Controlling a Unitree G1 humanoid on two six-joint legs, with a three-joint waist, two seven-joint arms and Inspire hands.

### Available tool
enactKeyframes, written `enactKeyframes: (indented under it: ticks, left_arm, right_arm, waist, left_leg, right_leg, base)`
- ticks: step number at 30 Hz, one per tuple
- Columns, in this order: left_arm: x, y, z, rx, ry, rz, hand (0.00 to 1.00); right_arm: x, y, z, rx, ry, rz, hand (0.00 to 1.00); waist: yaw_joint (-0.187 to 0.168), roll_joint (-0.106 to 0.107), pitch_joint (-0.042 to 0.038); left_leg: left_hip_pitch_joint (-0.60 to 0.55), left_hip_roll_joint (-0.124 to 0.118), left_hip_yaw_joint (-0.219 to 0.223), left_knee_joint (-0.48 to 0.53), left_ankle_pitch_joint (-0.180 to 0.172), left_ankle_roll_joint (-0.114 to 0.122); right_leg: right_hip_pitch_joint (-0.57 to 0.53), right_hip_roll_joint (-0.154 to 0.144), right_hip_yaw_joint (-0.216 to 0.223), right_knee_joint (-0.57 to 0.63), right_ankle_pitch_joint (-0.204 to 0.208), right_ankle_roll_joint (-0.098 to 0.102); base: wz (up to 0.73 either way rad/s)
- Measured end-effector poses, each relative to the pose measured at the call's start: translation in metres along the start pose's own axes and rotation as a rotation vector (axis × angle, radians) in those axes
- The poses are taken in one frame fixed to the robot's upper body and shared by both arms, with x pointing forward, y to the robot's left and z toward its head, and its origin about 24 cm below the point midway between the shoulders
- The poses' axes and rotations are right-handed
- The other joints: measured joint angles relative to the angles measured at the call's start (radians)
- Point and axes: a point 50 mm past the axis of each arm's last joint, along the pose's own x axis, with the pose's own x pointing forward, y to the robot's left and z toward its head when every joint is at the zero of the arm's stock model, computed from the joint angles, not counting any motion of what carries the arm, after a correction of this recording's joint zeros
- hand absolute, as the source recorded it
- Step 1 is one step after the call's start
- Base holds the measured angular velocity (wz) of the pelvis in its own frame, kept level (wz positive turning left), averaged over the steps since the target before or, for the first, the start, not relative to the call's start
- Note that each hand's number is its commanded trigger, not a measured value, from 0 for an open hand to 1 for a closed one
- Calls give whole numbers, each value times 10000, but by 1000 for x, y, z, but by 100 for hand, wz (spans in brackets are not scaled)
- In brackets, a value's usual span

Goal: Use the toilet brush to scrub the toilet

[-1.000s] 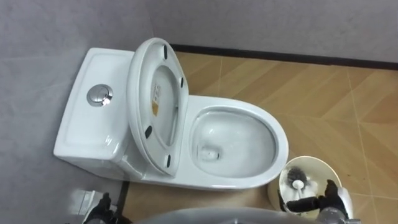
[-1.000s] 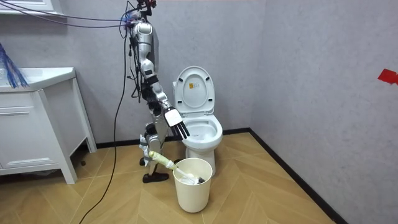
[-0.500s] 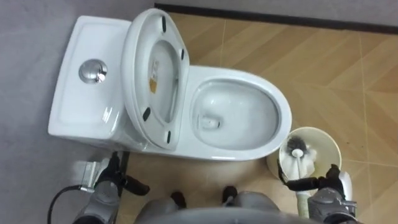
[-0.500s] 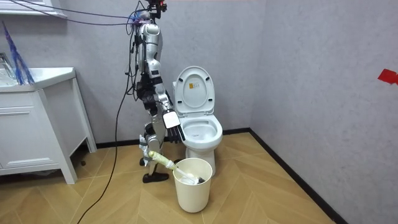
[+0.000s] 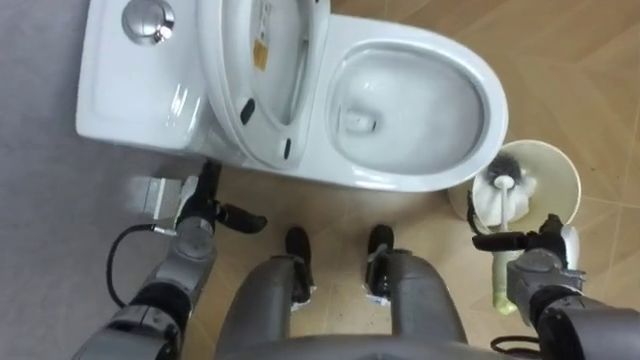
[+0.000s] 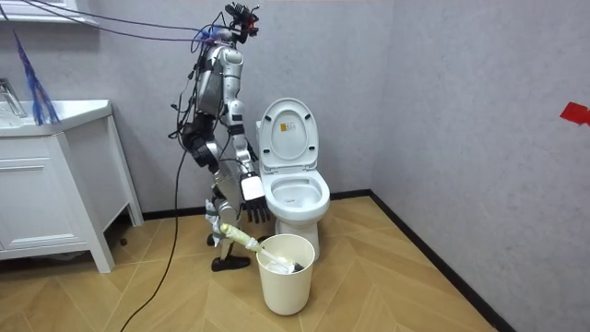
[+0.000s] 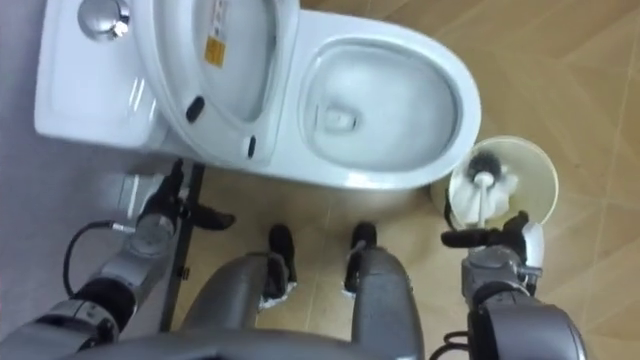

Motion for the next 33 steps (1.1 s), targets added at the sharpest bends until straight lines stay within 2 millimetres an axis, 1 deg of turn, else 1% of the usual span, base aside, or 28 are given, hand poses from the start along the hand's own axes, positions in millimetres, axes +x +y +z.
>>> enactKeyframes:
  ticks: [1,3,8,9,11,13,15,19,22,27,33]
  left_arm:
    - [0,0,4,14,-185,18,0]
    - [2,-2,19,69,-764,-12,0]
    - [1,-4,33,176,-1500,-84,0]
    - [0,-6,36,116,-1620,-129,0]
    - [-1,-10,39,253,-1763,-283,0]
    - [-2,-12,41,335,-1877,-393,0]
    - [-3,-16,48,414,-2194,-536,0]
    - [-5,-21,54,575,-2478,-743,0]
    - [-5,-21,55,604,-2524,-756,0]
    - [-7,-18,61,625,-2870,-722,0]
    - [-7,-15,65,639,-3064,-693,0]
  right_arm:
    - [0,-1,1,10,-17,-17,0]
    - [2,-4,3,84,-32,-101,0]
    - [3,-5,5,-17,103,-123,0]
    - [5,-10,7,-158,87,-229,0]
    - [7,-16,11,-243,-6,-402,0]
    - [9,-18,17,-219,-154,-559,0]
    - [10,-22,23,-185,-319,-762,0]
    - [10,-24,26,-350,-505,-974,0]
    - [10,-24,29,-442,-654,-1048,0]
    - [11,-26,32,-363,-675,-1155,0]
    - [11,-26,35,612,-346,-1138,0]
  waist:
    - [28,-10,13]
    - [228,-25,42]
    - [238,-21,46]
    - [255,24,50]
    - [281,49,51]
    - [277,55,48]
    - [332,62,45]
    - [471,73,38]
    - [513,91,26]
    - [576,101,18]
    - [575,114,10]
  left_leg:
    - [-191,3,3,132,-28,46]
    - [-843,7,-17,453,-36,102]
    - [-1732,-132,-33,869,0,174]
    - [-1966,-139,-32,987,7,186]
    - [-2237,-141,-33,1147,2,202]
    - [-2462,-137,-12,1267,0,205]
    - [-2813,-126,-20,1447,-2,208]
    - [-3138,-93,-20,1600,-3,210]
    - [-3352,-89,-33,1690,-3,210]
    - [-3653,-129,-31,1801,3,220]
    - [-3796,-141,-29,1915,8,230]
  right_leg:
    - [-197,-19,16,141,-47,20]
    - [-851,-111,18,572,-62,26]
    - [-1787,-225,120,1127,-61,25]
    - [-2027,-257,124,1239,-62,22]
    - [-2305,-309,127,1433,-72,8]
    - [-2523,-305,140,1524,-75,-1]
    - [-2863,-313,145,1695,-78,-26]
    - [-3168,-309,135,1832,-82,-58]
    - [-3360,-300,117,1895,-86,-70]
    - [-3692,-351,161,2072,-93,-74]
    - [-3832,-358,236,2220,-123,-77]
  base:
    - [12]
    - [7]
    - [1]
    - [0]
    - [2]
    - [0]
    - [0]
    - [0]
    - [0]
    - [1]
    - [0]
